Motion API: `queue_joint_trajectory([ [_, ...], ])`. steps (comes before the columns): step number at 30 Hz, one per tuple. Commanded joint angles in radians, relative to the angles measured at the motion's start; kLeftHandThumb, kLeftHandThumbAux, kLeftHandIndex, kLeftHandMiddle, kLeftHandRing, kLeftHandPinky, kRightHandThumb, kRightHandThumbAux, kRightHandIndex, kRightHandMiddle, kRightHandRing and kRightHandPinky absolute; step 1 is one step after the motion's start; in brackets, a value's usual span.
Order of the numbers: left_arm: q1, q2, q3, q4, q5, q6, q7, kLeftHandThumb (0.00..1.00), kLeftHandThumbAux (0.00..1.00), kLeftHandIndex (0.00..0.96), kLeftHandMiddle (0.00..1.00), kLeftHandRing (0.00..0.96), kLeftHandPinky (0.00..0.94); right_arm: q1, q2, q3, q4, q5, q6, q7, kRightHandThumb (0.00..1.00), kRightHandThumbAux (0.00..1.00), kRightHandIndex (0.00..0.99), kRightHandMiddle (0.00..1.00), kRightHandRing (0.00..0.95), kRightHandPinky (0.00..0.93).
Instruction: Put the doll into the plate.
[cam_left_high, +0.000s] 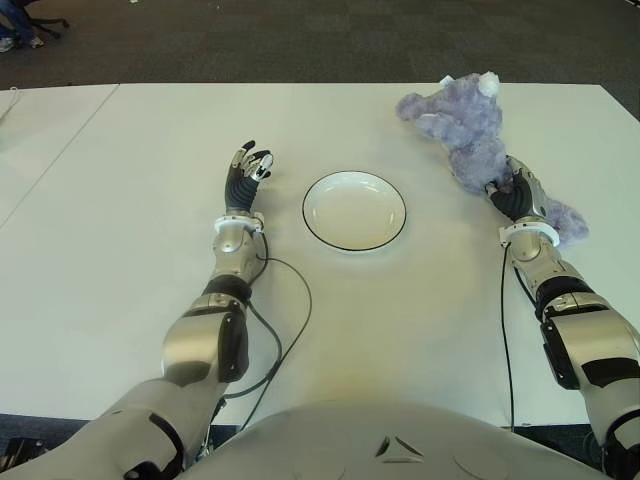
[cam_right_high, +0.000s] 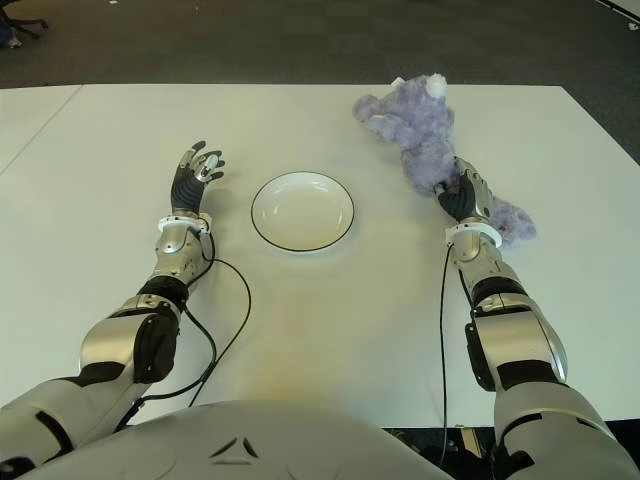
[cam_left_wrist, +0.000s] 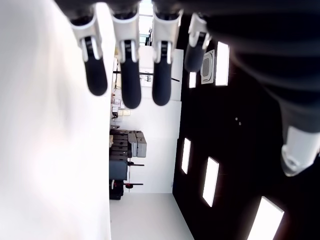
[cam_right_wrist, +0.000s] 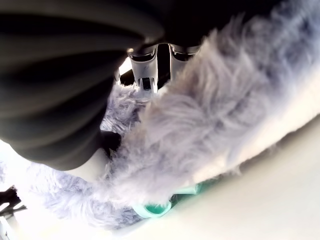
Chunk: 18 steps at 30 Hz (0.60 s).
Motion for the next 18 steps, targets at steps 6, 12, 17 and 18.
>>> queue_joint_trajectory([
  [6, 0.235, -0.067, 0.026, 0.163, -0.028, 0.057, 0.005, 0.0, 0.508, 0.161, 0.29, 0.312, 0.295, 0.095, 0.038, 0.031, 0.048, -0.034, 0.017, -0.005, 0.702, 0.716, 0.441, 0.816, 0.83, 0.812],
  [12, 0.233, -0.067, 0.022, 0.165, -0.023, 0.061, 0.012, 0.0, 0.508, 0.16, 0.287, 0.312, 0.305, 0.1, 0.025, 0.033, 0.044, -0.041, -0.017, -0.042, 0.703, 0.717, 0.44, 0.82, 0.835, 0.821],
  [17, 0.231, -0.068, 0.021, 0.166, -0.022, 0.064, 0.014, 0.0, 0.511, 0.161, 0.287, 0.314, 0.31, 0.101, 0.01, 0.031, 0.038, -0.043, -0.046, -0.065, 0.702, 0.717, 0.44, 0.824, 0.836, 0.821],
  [18, 0.23, -0.069, 0.021, 0.166, -0.022, 0.065, 0.013, 0.0, 0.514, 0.161, 0.288, 0.315, 0.31, 0.1, 0.008, 0.031, 0.036, -0.043, -0.053, -0.07, 0.702, 0.717, 0.44, 0.825, 0.837, 0.819],
])
